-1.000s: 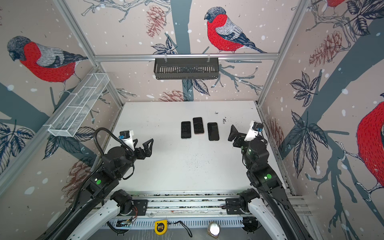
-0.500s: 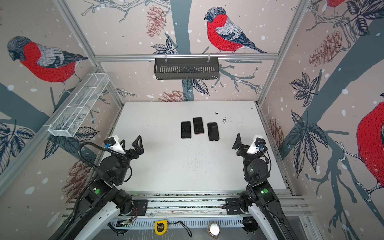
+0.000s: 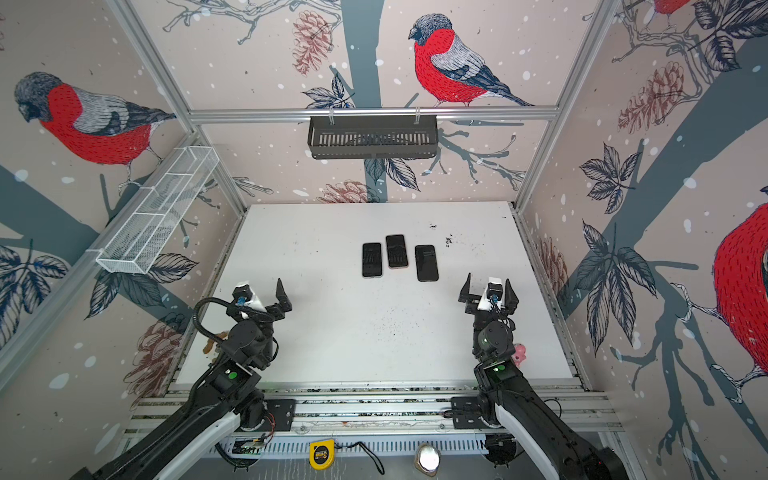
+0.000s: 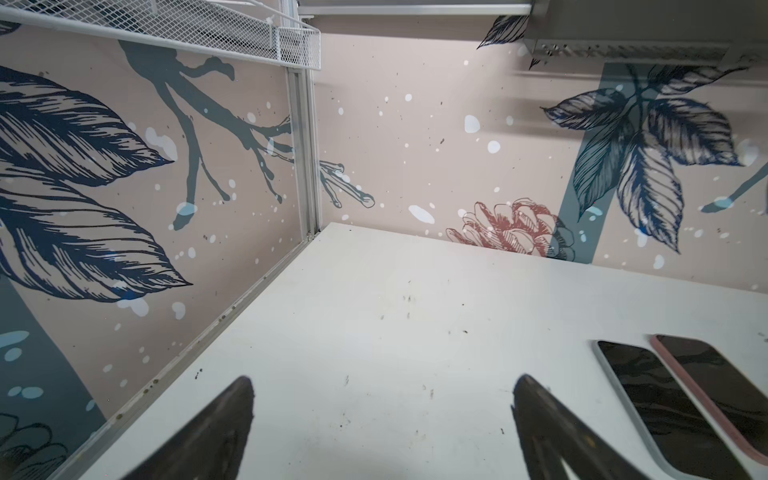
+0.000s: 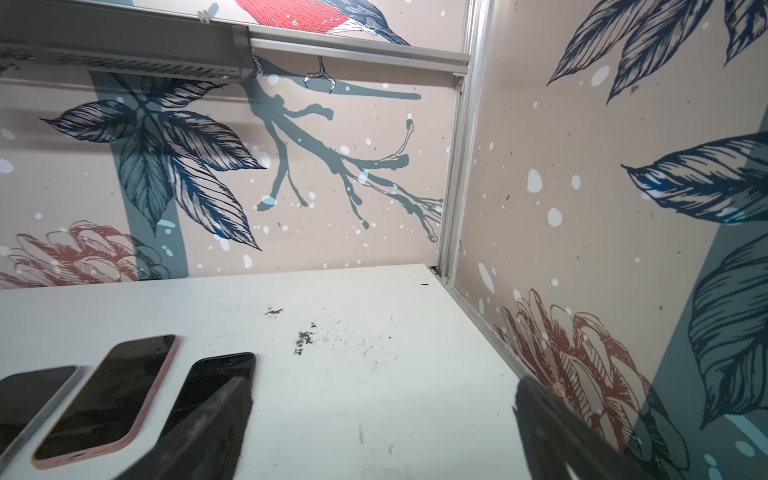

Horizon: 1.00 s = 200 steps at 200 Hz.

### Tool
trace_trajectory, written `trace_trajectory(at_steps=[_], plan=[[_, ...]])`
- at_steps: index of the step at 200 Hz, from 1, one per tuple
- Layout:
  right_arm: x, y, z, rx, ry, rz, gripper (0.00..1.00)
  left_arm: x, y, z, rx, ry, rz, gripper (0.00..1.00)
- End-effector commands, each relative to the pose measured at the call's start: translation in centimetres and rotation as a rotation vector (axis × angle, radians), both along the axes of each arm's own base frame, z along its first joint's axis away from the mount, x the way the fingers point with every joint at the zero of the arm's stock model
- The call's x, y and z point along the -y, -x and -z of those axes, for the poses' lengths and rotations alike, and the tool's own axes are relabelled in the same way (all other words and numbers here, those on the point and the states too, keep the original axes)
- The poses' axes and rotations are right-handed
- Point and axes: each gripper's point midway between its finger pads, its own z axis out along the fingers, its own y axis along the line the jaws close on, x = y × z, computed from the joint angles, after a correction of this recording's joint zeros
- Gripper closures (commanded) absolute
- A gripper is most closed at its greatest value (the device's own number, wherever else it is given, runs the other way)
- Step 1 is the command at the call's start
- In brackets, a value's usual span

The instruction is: Put the phone into the phone case

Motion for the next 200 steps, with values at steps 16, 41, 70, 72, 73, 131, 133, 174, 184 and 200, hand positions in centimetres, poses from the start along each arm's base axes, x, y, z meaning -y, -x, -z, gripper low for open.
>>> trace_trajectory(at_steps=[16, 41, 70, 72, 73, 131, 133, 174, 184, 200], plan=[[1.3, 0.7, 1.7, 0.075, -0.035, 0.007, 0.0, -0.5, -1.3, -0.6, 0.078, -0.018, -0.024, 0.03], [1.6, -0.4, 2.0, 0.087, -0.029, 0.036, 0.0, -1.2, -2.6, 1.3, 0.023, -0.055, -0.041, 0.03], [1.5, -2.9, 3.8, 0.021, -0.015, 0.048, 0.0, -1.5, -4.1, 3.2, -0.031, -0.086, -0.038, 0.03], [1.4, -3.0, 3.7, 0.022, -0.011, 0.047, 0.01, -1.5, -4.2, 3.3, -0.032, -0.088, -0.04, 0.03], [1.4, -3.1, 3.7, 0.022, -0.011, 0.048, 0.01, -1.6, -4.3, 3.3, -0.034, -0.09, -0.042, 0.04], [4.5, -7.4, 6.6, -0.149, -0.127, 0.146, 0.01, -3.4, -7.8, 4.4, -0.032, -0.15, -0.204, 0.03], [4.6, -7.4, 6.6, -0.149, -0.126, 0.146, 0.0, -3.4, -7.9, 4.4, -0.029, -0.159, -0.198, 0.03], [4.5, -7.3, 6.5, -0.145, -0.125, 0.144, 0.0, -5.7, -10.1, 5.9, -0.096, -0.034, -0.173, 0.02], [4.5, -7.3, 6.5, -0.143, -0.125, 0.146, 0.0, -6.1, -10.6, 6.3, -0.108, 0.011, -0.122, 0.02], [4.5, -7.3, 6.5, -0.145, -0.125, 0.146, 0.0, -5.9, -10.7, 6.2, -0.105, 0.014, -0.103, 0.02]])
